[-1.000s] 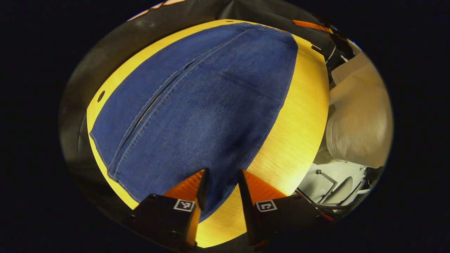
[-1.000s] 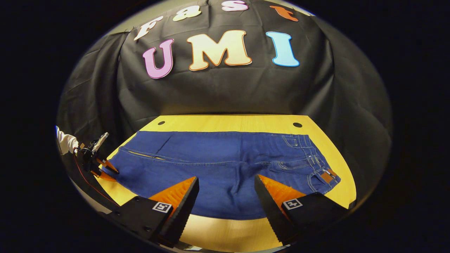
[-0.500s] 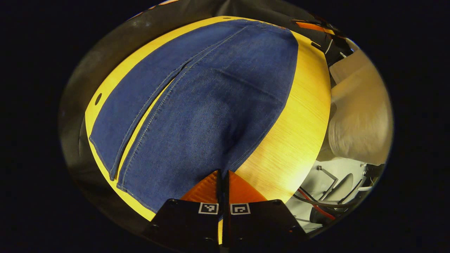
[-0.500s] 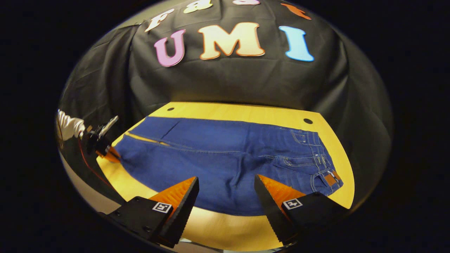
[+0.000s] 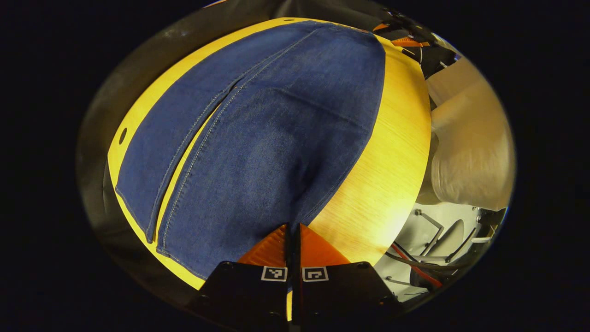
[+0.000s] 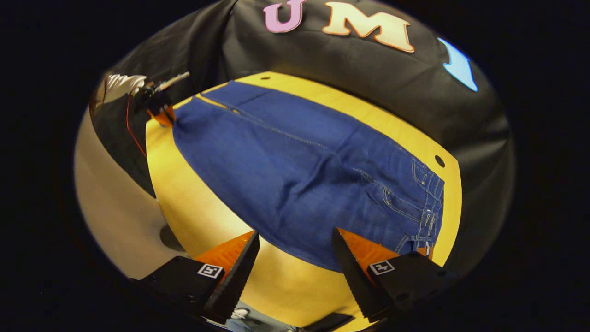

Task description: Grasp the waist and the cuffs of the jeans and fold them to make the two legs overlap; first hold the waist and fold one-third of the jeans toward the cuffs, then hold the cuffs and fold the remaining one-third in the same direction to finish folding.

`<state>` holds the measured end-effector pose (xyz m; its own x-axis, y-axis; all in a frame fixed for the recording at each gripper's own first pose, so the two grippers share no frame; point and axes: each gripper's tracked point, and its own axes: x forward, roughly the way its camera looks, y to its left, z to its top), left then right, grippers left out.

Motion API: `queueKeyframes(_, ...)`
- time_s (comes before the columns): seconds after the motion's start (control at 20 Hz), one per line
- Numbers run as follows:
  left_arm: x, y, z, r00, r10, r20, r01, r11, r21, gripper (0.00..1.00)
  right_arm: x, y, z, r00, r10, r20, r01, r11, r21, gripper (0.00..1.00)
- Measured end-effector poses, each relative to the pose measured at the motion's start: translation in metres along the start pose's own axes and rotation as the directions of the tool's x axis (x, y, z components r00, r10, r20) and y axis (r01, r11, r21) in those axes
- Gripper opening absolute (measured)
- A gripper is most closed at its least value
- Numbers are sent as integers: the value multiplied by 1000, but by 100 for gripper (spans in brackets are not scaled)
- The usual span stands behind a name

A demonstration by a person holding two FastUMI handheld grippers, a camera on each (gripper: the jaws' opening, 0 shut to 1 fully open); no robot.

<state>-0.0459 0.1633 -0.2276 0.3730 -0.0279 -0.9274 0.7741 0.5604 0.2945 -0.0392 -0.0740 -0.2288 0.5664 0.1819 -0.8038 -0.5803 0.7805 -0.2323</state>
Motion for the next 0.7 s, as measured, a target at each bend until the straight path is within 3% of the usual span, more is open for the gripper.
queueKeyframes(0.4, -1, 0, -2, 997, -8, -75, 11, 999, 38, 0, 26, -27, -48, 979, 72, -191, -89, 993, -78, 99)
queueKeyframes(0.7, 1, 2, -2, 995, -4, -100, 11, 998, 67, 0, 34, -29, -57, 964, 110, -243, -135, 987, -89, 99)
